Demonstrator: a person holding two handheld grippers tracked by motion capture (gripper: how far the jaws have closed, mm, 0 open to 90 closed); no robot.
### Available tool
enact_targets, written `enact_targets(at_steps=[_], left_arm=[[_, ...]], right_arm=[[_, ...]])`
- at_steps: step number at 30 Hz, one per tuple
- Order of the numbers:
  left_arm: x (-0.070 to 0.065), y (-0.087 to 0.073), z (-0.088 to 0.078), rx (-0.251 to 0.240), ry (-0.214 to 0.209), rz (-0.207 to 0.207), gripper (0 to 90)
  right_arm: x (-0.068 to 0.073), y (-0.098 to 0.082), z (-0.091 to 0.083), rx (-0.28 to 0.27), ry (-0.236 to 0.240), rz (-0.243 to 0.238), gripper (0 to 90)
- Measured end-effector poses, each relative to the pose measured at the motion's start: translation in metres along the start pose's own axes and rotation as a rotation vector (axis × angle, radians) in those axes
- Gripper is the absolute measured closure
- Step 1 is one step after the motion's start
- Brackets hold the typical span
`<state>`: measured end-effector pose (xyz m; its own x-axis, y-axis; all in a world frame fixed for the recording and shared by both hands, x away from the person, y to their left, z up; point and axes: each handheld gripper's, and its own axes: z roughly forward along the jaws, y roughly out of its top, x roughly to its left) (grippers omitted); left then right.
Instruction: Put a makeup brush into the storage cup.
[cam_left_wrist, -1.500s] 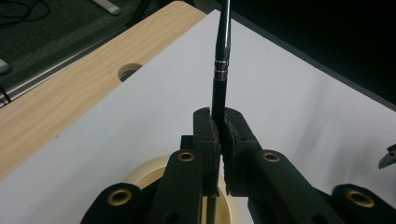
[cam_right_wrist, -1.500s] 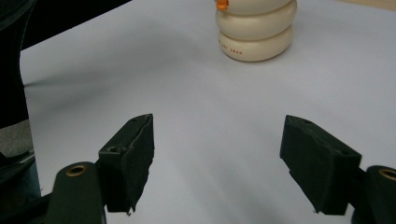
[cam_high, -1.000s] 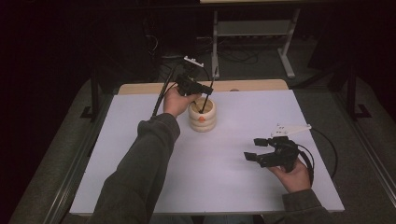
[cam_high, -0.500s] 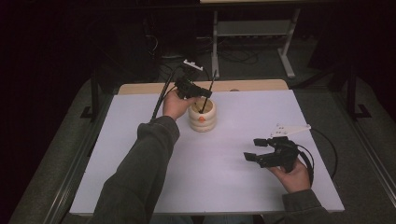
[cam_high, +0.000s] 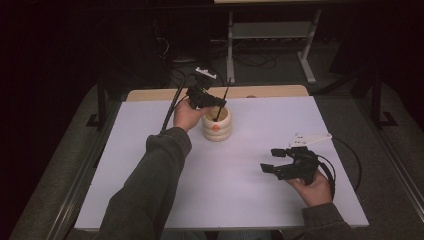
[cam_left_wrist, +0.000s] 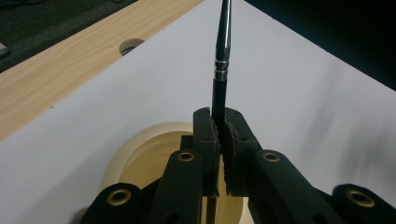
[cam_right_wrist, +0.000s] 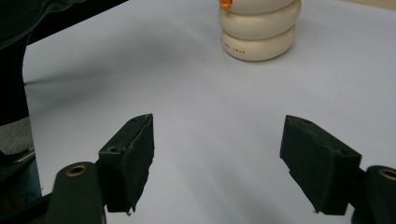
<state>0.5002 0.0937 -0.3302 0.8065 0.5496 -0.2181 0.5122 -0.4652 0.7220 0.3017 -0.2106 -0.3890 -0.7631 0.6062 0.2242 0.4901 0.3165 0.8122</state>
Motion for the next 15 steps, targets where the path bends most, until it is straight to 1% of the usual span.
enact_targets(at_steps=[3, 7, 10, 14, 15], left_arm=[[-0.0001, -0.002, 0.0007, 0.0, 0.001, -0.002, 84.9], [-0.001, -0.0032, 0.0006, 0.002, 0.001, 0.002, 84.8], [-0.0025, -0.0037, 0.0011, 0.006, 0.003, 0.012, 84.8], [-0.0052, -0.0051, 0.0024, 0.004, 0.004, 0.012, 84.8], [-0.0055, -0.0052, 0.0026, 0.006, 0.002, 0.018, 84.8]], right_arm=[[-0.0001, 0.0, 0.0009, 0.0, 0.0, -0.007, 24.9], [0.0009, 0.0004, 0.0015, 0.005, 0.0, -0.002, 24.9], [0.0008, 0.0004, 0.0017, 0.004, 0.001, -0.002, 24.9], [0.0007, 0.0004, 0.0016, 0.003, 0.001, -0.004, 24.9], [0.0008, 0.0005, 0.0015, 0.003, 0.001, -0.003, 24.9]])
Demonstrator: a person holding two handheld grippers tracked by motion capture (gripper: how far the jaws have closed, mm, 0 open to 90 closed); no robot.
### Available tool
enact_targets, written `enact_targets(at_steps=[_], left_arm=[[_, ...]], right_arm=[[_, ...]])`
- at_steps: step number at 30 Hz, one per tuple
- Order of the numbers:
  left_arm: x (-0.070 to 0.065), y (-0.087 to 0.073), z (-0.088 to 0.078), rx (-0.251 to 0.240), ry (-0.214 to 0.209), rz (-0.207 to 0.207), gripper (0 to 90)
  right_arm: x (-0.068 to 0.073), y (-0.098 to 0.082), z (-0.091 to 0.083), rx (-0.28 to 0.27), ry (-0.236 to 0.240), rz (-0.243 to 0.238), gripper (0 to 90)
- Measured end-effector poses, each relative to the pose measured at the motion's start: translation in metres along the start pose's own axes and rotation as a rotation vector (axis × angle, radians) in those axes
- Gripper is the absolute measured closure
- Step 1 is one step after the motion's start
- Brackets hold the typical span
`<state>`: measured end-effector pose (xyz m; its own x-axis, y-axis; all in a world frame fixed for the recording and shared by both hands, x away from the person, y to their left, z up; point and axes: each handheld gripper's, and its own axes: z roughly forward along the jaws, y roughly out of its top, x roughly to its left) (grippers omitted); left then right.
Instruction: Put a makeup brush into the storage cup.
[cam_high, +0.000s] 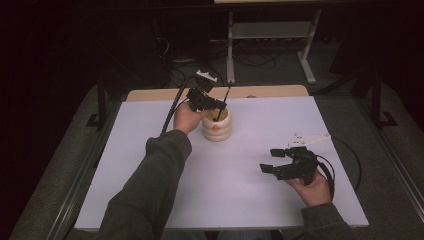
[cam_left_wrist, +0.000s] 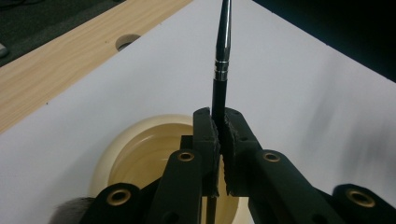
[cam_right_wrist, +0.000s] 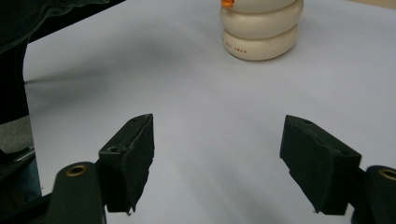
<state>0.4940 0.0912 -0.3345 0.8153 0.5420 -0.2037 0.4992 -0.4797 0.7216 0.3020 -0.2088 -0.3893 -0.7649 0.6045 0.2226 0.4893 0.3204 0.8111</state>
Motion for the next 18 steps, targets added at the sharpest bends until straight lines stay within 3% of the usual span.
enact_targets(at_steps=[6, 8, 11, 18], left_arm=[[-0.003, -0.001, 0.001, 0.005, 0.004, 0.0, 84.3], [-0.004, -0.002, 0.001, 0.005, 0.012, -0.008, 77.8], [-0.005, -0.004, -0.003, 0.015, 0.021, 0.017, 75.6], [-0.007, -0.01, -0.015, -0.001, 0.018, 0.024, 70.7]], right_arm=[[0.0, 0.0, -0.001, 0.0, 0.001, 0.001, 25.0], [-0.001, 0.0, -0.001, -0.003, 0.0, -0.002, 24.9], [0.0, 0.0, -0.002, -0.002, 0.0, 0.009, 25.0], [-0.002, -0.001, -0.006, -0.014, -0.011, 0.012, 25.0]])
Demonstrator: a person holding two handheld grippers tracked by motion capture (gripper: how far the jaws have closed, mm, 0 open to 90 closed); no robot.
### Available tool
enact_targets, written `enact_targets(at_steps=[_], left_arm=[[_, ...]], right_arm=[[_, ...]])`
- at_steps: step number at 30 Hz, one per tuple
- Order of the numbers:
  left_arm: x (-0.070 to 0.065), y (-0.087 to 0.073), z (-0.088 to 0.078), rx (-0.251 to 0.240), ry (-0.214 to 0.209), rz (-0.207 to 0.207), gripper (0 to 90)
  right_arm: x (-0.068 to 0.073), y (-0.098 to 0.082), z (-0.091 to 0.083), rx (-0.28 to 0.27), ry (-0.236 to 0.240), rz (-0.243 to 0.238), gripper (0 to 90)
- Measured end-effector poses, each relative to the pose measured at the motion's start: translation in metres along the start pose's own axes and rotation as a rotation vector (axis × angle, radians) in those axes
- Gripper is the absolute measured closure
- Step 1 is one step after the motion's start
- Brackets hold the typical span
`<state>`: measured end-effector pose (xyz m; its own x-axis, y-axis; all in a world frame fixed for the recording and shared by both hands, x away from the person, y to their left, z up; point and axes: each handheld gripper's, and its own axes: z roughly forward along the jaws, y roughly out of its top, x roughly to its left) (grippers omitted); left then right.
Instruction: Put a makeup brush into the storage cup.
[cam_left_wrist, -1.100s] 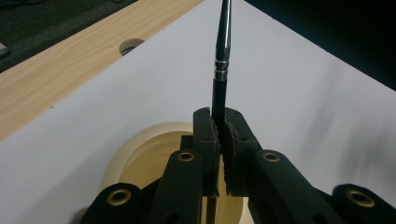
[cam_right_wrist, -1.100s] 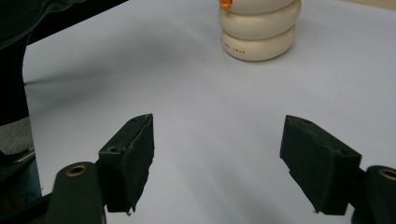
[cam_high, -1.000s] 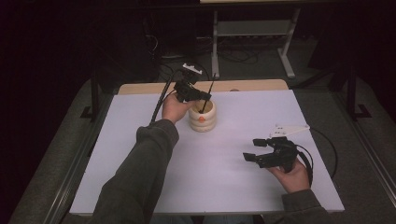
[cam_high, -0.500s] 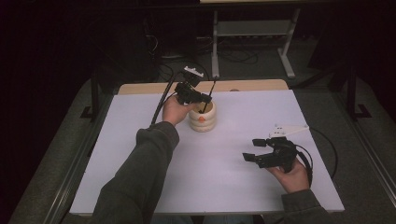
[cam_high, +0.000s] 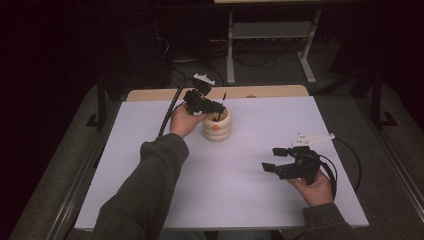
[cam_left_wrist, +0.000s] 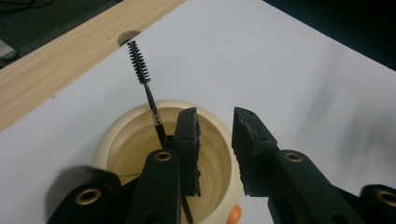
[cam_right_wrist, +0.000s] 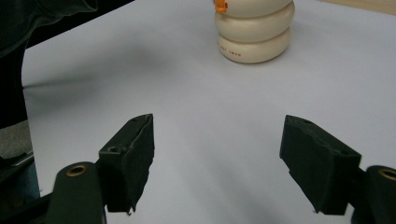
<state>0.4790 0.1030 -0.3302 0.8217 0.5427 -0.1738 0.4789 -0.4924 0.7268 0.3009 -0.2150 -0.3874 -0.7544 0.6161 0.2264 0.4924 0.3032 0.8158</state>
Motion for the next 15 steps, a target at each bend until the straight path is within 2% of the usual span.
enact_targets(at_steps=[1, 4, 11, 15], left_arm=[[0.0, -0.001, -0.003, 0.004, 0.001, 0.011, 70.1], [-0.001, -0.004, -0.008, -0.016, -0.001, -0.009, 68.6], [0.0, -0.014, -0.015, -0.023, -0.023, -0.024, 64.6], [-0.002, -0.019, -0.018, -0.021, -0.019, -0.016, 62.6]], right_arm=[[0.0, 0.0, 0.0, 0.0, -0.002, 0.0, 24.9], [-0.001, -0.001, -0.001, 0.0, -0.011, 0.004, 24.9], [-0.004, -0.002, -0.004, 0.005, -0.039, 0.002, 24.7], [-0.005, -0.003, -0.004, 0.008, -0.05, 0.002, 24.6]])
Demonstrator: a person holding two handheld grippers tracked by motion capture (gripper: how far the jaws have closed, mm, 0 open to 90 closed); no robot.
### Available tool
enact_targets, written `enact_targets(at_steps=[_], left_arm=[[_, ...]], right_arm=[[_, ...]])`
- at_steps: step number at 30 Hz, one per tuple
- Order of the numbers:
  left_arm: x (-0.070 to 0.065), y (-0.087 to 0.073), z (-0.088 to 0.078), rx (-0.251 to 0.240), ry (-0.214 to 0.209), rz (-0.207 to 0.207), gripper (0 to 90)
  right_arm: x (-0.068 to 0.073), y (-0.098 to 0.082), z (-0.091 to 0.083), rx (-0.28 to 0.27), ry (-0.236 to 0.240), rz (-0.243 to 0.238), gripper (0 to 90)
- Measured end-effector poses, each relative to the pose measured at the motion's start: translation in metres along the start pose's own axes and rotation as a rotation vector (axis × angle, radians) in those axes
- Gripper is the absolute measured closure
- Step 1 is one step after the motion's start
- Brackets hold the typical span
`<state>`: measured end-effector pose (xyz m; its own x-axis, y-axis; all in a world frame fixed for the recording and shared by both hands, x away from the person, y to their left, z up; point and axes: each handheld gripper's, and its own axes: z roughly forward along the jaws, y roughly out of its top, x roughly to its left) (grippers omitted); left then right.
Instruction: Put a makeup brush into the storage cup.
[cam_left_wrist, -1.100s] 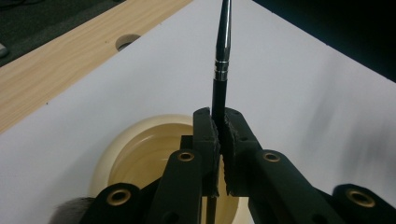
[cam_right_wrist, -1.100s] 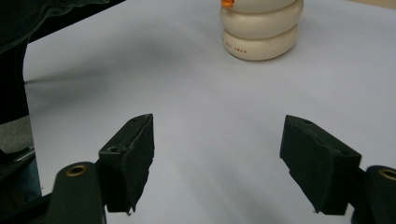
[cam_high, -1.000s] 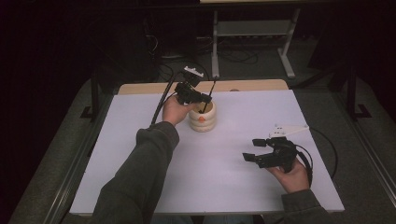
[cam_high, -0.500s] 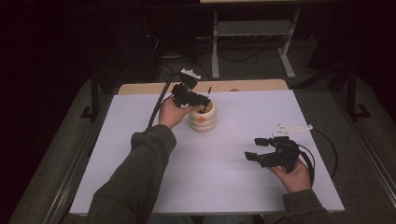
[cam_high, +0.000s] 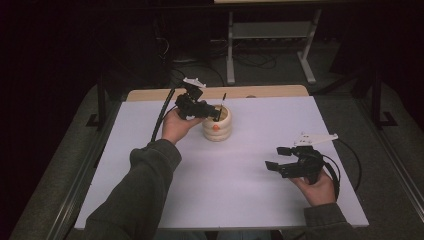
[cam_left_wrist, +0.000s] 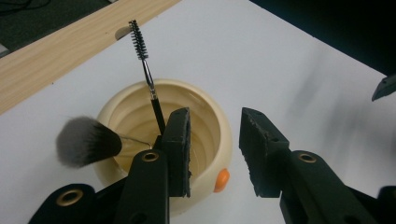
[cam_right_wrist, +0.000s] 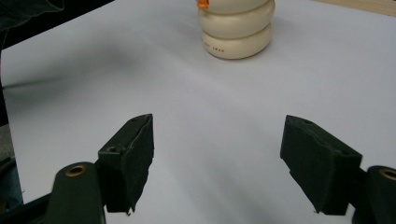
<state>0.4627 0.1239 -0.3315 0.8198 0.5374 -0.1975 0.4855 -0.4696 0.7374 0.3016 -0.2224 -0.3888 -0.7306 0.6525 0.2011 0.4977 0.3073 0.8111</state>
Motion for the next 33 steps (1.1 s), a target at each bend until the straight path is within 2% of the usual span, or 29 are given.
enact_targets(at_steps=[11, 20, 26, 33], left_arm=[[-0.008, -0.01, -0.016, -0.019, -0.004, 0.004, 57.2], [-0.011, -0.022, -0.019, -0.02, -0.012, -0.008, 53.6], [-0.015, -0.026, -0.023, -0.022, -0.008, 0.003, 51.4], [-0.019, -0.034, -0.026, -0.024, -0.002, -0.011, 49.7]], right_arm=[[0.003, 0.0, 0.001, 0.013, -0.026, -0.009, 24.2], [0.003, 0.0, 0.002, 0.016, -0.037, -0.014, 23.8], [0.003, 0.0, 0.002, 0.012, -0.045, -0.014, 23.4], [0.005, 0.0, 0.002, 0.005, -0.054, -0.019, 23.2]])
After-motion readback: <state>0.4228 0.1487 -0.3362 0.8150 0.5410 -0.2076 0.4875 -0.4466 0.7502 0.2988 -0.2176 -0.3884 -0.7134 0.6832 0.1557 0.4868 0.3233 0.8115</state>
